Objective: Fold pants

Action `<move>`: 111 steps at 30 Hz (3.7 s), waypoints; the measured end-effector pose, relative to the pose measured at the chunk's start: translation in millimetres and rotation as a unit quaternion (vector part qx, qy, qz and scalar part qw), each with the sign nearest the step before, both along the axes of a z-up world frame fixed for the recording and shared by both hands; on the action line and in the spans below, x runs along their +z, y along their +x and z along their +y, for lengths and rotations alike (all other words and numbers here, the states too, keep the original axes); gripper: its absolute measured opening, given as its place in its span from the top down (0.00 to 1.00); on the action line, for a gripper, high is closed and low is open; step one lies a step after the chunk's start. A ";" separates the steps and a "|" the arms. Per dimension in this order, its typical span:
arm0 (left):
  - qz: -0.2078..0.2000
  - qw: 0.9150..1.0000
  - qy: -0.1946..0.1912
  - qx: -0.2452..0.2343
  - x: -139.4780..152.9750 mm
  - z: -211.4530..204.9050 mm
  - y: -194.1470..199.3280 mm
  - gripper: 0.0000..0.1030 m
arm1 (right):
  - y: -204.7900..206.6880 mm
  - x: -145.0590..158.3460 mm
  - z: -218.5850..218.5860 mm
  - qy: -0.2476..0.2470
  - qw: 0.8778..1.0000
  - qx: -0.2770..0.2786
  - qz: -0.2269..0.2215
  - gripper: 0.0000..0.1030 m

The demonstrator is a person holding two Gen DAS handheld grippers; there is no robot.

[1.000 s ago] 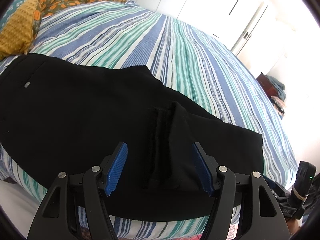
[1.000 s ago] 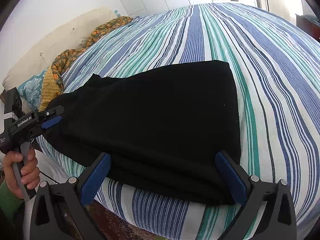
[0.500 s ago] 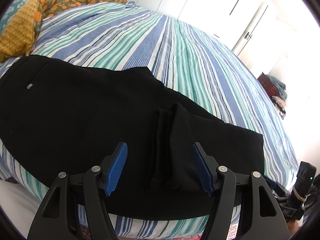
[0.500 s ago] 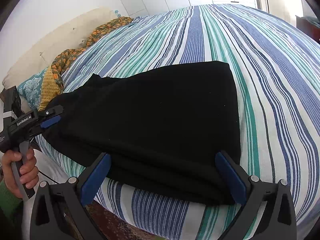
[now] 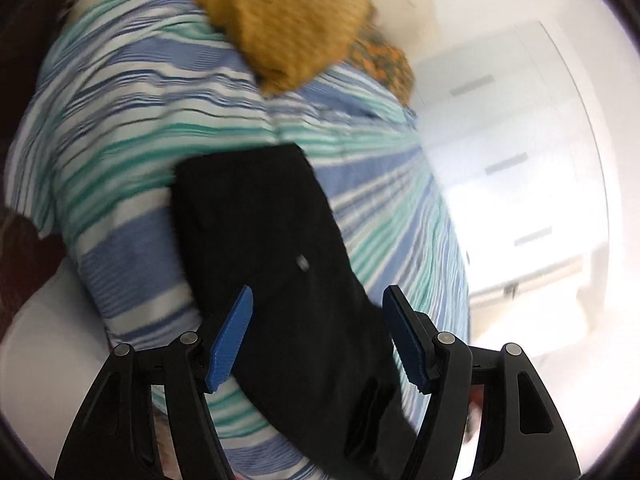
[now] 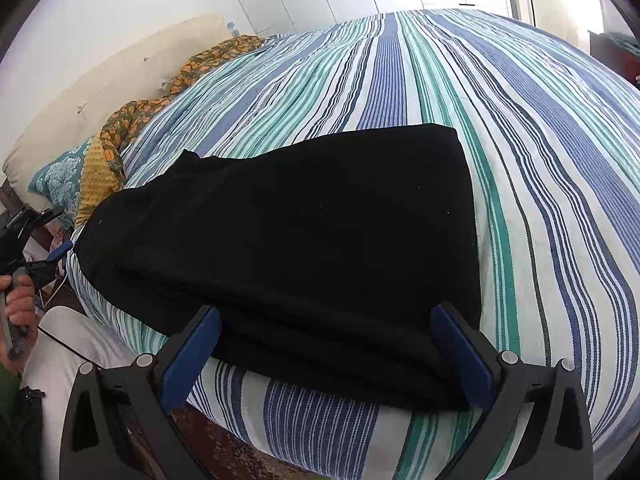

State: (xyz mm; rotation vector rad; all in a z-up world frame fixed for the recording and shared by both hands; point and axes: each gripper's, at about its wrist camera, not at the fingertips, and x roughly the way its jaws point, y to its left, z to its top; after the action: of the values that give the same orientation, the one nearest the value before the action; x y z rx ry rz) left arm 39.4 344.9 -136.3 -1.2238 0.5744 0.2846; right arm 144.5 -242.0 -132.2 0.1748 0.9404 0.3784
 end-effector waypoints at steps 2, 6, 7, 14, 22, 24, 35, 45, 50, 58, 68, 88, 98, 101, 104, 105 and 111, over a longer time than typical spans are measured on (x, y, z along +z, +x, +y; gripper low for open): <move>-0.006 0.998 -0.057 0.041 -12.3 32.8 -12.7 0.33 | 0.6 0.2 -0.2 0.000 1.000 -0.001 0.001 0.00; -0.002 0.993 -0.102 0.063 -25.7 66.3 -19.0 0.37 | 0.6 0.4 0.6 0.000 1.000 -0.003 0.002 0.00; 0.005 0.993 -0.101 0.060 -27.9 69.0 -17.4 0.39 | 0.7 0.4 0.5 0.000 1.000 -0.003 0.002 0.00; 0.053 0.992 -0.111 0.033 -55.3 63.3 11.7 0.43 | 1.6 0.1 0.1 -0.001 1.000 -0.002 0.001 0.00; 0.046 0.992 -0.120 0.007 -77.4 64.6 40.3 0.43 | 1.9 -0.2 -0.2 -0.002 1.000 -0.002 0.000 0.00; 0.050 0.993 -0.107 -0.005 -80.5 62.2 49.4 0.43 | 2.1 -0.2 -0.2 -0.002 1.000 -0.002 0.000 0.00; 0.031 0.999 -0.018 -0.010 -21.6 38.2 49.6 0.81 | -3.2 -0.8 2.2 -0.015 1.000 0.003 -0.020 0.00; -0.038 0.938 0.256 -0.231 146.8 -157.7 84.0 0.81 | -8.1 32.3 -10.7 0.003 0.999 -0.034 -0.029 0.00; -0.044 0.873 0.322 -0.365 144.4 -315.0 105.0 0.81 | -18.1 63.5 -40.6 0.024 0.990 -0.090 -0.101 0.00; 0.059 0.724 0.423 -0.541 35.5 -497.5 121.8 0.67 | -25.0 76.4 -116.4 0.071 0.961 -0.229 -0.135 0.00; -0.017 0.845 0.379 -0.377 112.8 -315.9 89.6 0.33 | -17.1 70.8 -150.8 0.178 0.947 -0.242 -0.114 0.00; 0.043 0.825 0.344 -0.445 11.0 -307.4 80.8 0.88 | 72.8 5.6 -35.5 0.225 0.951 0.031 0.211 0.36; 0.020 0.852 0.393 -0.346 73.1 -275.0 61.4 0.35 | 62.4 72.9 -23.0 0.175 0.977 0.067 0.106 0.74; 0.051 0.836 0.425 -0.343 62.6 -281.4 67.5 0.35 | 48.1 67.2 -40.1 0.177 0.977 0.057 0.100 0.75; 0.085 0.825 0.428 -0.360 40.1 -289.4 74.9 0.35 | 42.0 17.7 -53.1 0.136 0.979 0.012 0.153 0.74; 0.094 0.819 0.433 -0.365 35.1 -292.2 74.7 0.35 | 40.4 5.6 -57.7 0.134 0.978 0.007 0.161 0.72; 0.111 0.803 0.456 -0.367 35.0 -298.6 72.2 0.35 | 44.0 33.5 -51.7 0.080 0.989 -0.005 0.128 0.52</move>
State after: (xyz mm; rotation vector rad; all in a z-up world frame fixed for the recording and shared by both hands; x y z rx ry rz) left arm 111.6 46.3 -101.4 0.0221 0.9244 0.0127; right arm 188.5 -293.7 -98.7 0.3804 1.1618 0.4291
